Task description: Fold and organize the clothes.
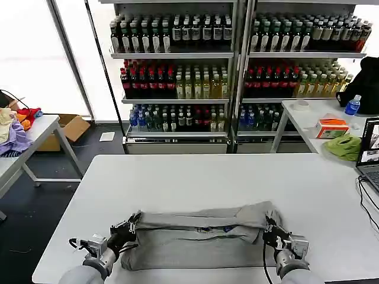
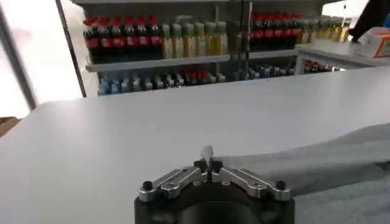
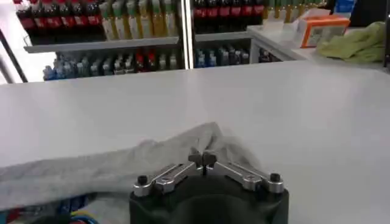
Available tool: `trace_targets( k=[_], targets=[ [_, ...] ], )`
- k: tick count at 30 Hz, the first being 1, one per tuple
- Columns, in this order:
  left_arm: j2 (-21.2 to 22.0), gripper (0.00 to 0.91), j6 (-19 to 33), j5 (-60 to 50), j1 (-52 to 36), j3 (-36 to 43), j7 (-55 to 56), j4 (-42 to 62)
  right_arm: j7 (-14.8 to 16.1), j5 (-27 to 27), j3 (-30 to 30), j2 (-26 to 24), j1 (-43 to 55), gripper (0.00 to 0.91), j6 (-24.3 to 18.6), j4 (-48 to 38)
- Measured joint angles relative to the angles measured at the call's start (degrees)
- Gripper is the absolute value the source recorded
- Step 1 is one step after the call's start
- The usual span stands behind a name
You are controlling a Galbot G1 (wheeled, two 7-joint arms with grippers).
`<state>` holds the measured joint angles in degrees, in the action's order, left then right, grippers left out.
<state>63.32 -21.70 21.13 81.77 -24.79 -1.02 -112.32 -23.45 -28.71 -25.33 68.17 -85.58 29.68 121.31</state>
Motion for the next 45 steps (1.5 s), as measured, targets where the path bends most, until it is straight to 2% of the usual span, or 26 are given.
trace_targets(
  k=[7, 8, 9, 10, 11, 13, 14, 15, 16, 25, 36, 45],
  targets=[
    [0.6, 0.000, 0.2, -1.2, 0.7, 0.1, -0.2, 0.2, -0.1, 1.6, 0.0, 0.2, -1.6, 0.000, -0.2, 0.6],
    [0.7, 0.343, 0.2, -1.4, 0.7, 0.1, -0.2, 0.2, -0.1, 1.9, 0.1, 0.1, -1.8, 0.000, -0.3, 0.7],
    [0.9, 0.756, 0.2, -1.6, 0.7, 0.2, -0.2, 0.1, -0.1, 2.2, 0.3, 0.1, -2.0, 0.000, -0.4, 0.7],
    [1.0, 0.907, 0.2, -1.8, 0.7, 0.2, -0.2, 0.1, 0.0, 2.6, 0.4, 0.1, -2.2, 0.000, -0.5, 0.7],
    [1.1, 0.907, 0.2, -1.9, 0.7, 0.3, -0.1, 0.0, 0.2, 3.1, 0.5, 0.2, -2.4, 0.000, -0.7, 0.7],
    [1.4, 0.907, 0.2, -2.2, 0.7, 0.4, 0.0, -0.2, 0.2, 4.2, 0.7, 0.2, -2.8, 0.252, -0.8, 0.6],
    [1.5, 0.907, 0.3, -2.3, 0.7, 0.4, 0.1, -0.3, 0.1, 4.6, 0.9, 0.2, -3.0, 0.574, -0.8, 0.6],
    [1.6, 0.907, 0.4, -2.3, 0.7, 0.5, 0.3, -0.4, 0.1, 5.1, 1.1, 0.2, -3.3, 0.574, -0.8, 0.5],
    [1.8, 0.907, 0.4, -2.4, 0.8, 0.6, 0.4, -0.6, 0.0, 5.6, 1.2, 0.3, -3.5, 0.907, -0.8, 0.5],
    [2.9, 0.907, 0.2, -2.9, 1.8, 0.2, 2.0, -3.1, -1.1, 7.5, 1.0, -0.3, -4.7, 0.907, -1.0, 1.5],
    [5.6, 0.907, -1.4, -2.7, 3.7, -1.4, 4.9, -6.1, -1.8, 6.5, -2.2, -0.8, -4.0, 0.907, -0.7, 8.5],
    [8.9, 0.907, -2.1, -1.9, 5.1, -1.8, 5.7, -6.5, -2.3, 5.8, -2.0, -1.2, -2.1, 0.907, -0.7, 9.5]
  ],
)
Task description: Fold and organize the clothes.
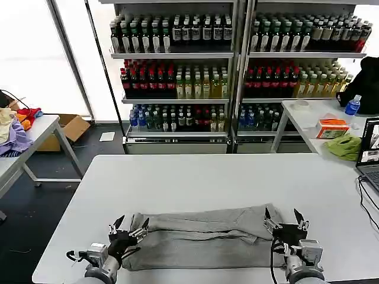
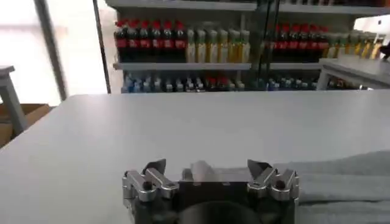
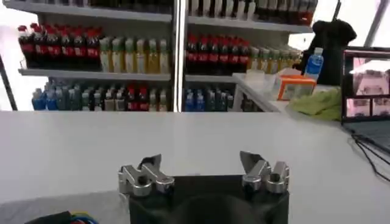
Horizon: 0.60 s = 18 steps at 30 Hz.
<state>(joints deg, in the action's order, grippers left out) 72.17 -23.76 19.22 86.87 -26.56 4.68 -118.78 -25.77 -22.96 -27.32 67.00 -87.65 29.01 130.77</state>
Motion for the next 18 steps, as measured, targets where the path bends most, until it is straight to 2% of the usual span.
trace_targets(
  k=[7, 9, 10, 12, 13, 18],
  targets=[
    [1.9, 0.907, -0.3, 0.4, 0.7, 0.0, -0.2, 0.8, -0.2, -0.7, 0.1, -0.4, 1.0, 0.907, 0.0, 0.3],
    [2.3, 0.766, -0.4, 0.5, 0.9, 0.0, -0.4, 1.1, -0.4, -0.8, 0.0, -0.4, 1.2, 0.907, -0.1, 0.4],
    [2.5, 0.564, -0.5, 0.5, 0.9, 0.0, -0.4, 1.2, -0.5, -0.9, -0.1, -0.3, 1.4, 0.907, -0.1, 0.4],
    [2.6, 0.262, -0.6, 0.5, 1.1, 0.0, -0.6, 1.6, -0.5, -1.1, -0.2, -0.4, 1.6, 0.907, -0.1, 0.5],
    [2.6, 0.020, -0.6, 0.4, 1.2, -0.1, -0.8, 1.7, -0.5, -1.2, -0.3, -0.5, 1.7, 0.907, 0.0, 0.6],
    [2.6, 0.010, -0.7, 0.4, 1.4, -0.4, -1.3, 2.1, -0.7, -1.6, -0.6, -0.5, 2.3, 0.907, 0.2, 1.1]
  ],
)
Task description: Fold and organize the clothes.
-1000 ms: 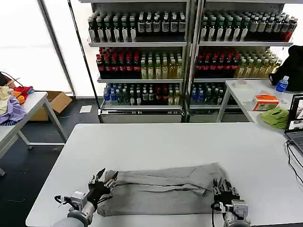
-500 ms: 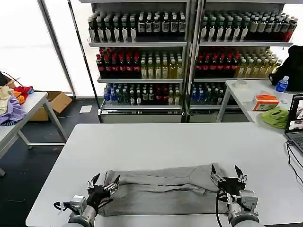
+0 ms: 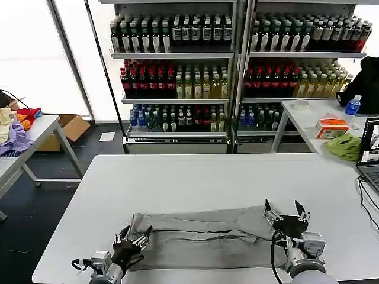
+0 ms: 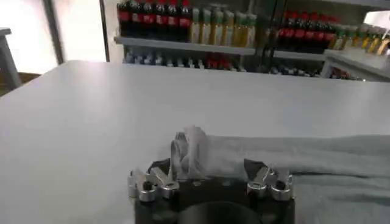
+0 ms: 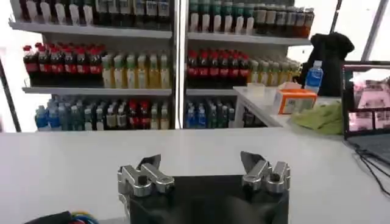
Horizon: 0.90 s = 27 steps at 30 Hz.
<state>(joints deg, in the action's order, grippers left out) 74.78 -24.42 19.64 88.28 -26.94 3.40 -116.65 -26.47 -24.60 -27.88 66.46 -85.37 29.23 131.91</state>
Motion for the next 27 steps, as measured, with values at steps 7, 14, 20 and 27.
trace_targets(
  k=[7, 14, 20, 27],
  targets=[
    [-0.1, 0.010, 0.2, 0.1, -0.2, -0.1, -0.8, 0.9, -0.4, -1.6, -1.1, -0.4, 0.9, 0.907, 0.8, 0.6],
    [-0.1, 0.000, 0.9, -0.1, -0.6, -0.4, -2.0, 2.4, -0.8, -3.4, -2.3, -0.4, 1.4, 0.907, 1.4, 1.3],
    [-0.5, 0.000, 1.6, 0.0, -0.9, -1.1, -2.5, 3.2, -1.1, -4.1, -2.3, -0.1, 2.1, 0.907, 1.8, 1.3],
    [-1.6, 0.000, 2.5, 0.4, -1.8, -3.8, -2.4, 4.0, -1.2, -4.6, -2.2, -0.1, 2.4, 0.907, 1.9, 1.1]
  ],
)
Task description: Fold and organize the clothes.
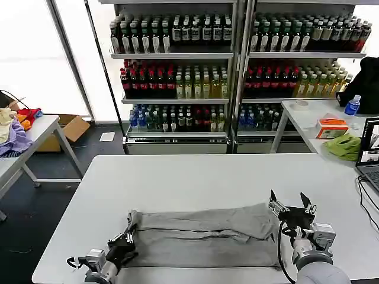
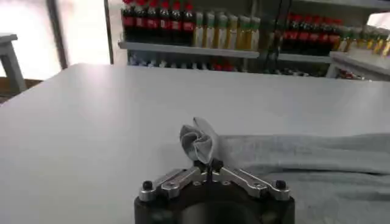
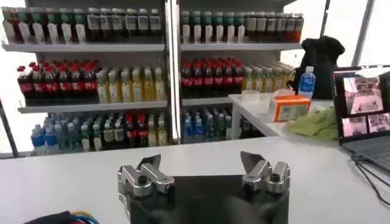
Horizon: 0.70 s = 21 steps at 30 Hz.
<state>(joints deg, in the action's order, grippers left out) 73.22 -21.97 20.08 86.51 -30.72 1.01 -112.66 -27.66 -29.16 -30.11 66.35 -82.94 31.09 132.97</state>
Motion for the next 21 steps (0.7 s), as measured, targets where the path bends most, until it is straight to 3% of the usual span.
trace_targets(
  k=[7, 15, 21],
  targets=[
    [-5.2, 0.000, 0.0, 3.5, -1.8, -9.3, -0.2, 1.0, -0.4, 0.1, 0.9, 0.1, 1.0, 0.907, 0.4, -0.1],
    [-16.5, 0.000, -0.6, 8.4, -2.8, -21.8, -0.6, 7.0, -0.7, 1.0, 2.6, 1.0, 1.9, 0.907, 0.7, 0.2],
    [-19.7, 0.000, -1.2, 9.1, -2.3, -25.1, -0.4, 6.2, -0.8, 1.4, 2.6, 1.6, 1.3, 0.907, 0.6, 0.6]
  ],
)
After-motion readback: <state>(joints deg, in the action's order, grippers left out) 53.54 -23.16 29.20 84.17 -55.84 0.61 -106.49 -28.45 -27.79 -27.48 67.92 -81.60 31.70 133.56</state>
